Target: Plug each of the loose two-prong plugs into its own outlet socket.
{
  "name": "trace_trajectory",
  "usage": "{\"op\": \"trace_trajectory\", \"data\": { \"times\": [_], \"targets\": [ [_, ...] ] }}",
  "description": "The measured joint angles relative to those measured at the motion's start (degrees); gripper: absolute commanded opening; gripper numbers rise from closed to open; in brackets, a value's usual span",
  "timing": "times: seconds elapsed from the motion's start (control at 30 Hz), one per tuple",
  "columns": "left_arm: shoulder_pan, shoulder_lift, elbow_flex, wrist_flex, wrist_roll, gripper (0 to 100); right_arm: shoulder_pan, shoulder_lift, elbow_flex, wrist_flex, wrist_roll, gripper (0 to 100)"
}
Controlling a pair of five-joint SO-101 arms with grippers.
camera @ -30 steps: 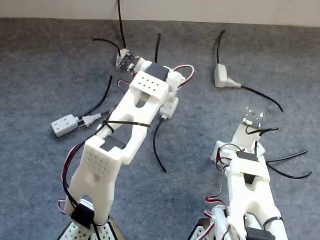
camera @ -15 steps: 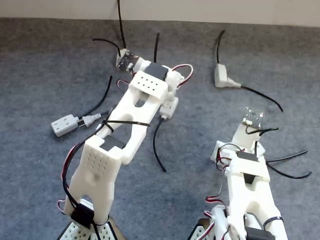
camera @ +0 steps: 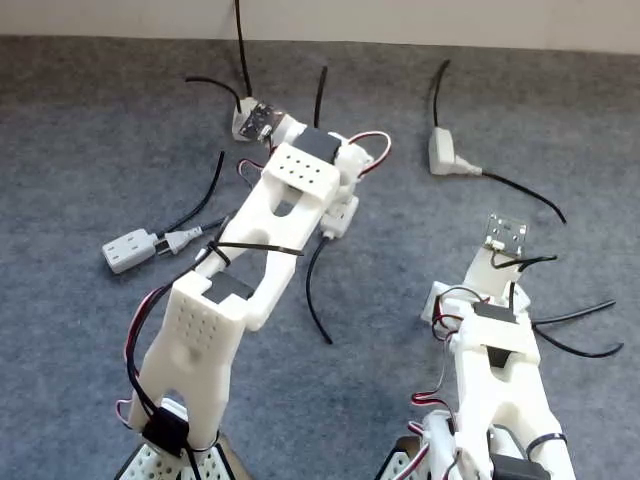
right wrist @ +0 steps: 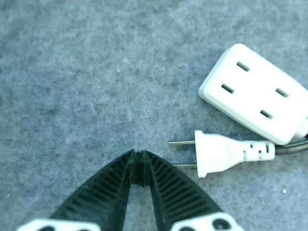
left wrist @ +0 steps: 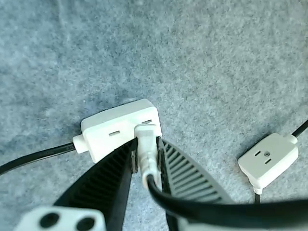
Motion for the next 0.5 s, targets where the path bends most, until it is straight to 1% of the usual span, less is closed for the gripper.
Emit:
{"op": "trace_trajectory", "data": {
  "times": [0.4,0.5],
  "targets": [
    [-0.35,-0.35,2.99,-0.53,0.0,1,0.0,0.0,0.0,0.0,0.0,0.9],
    [-0.44,-0.44,3.08,0.97,0.0,1,0.0,0.0,0.0,0.0,0.0,0.9]
  ]
}}
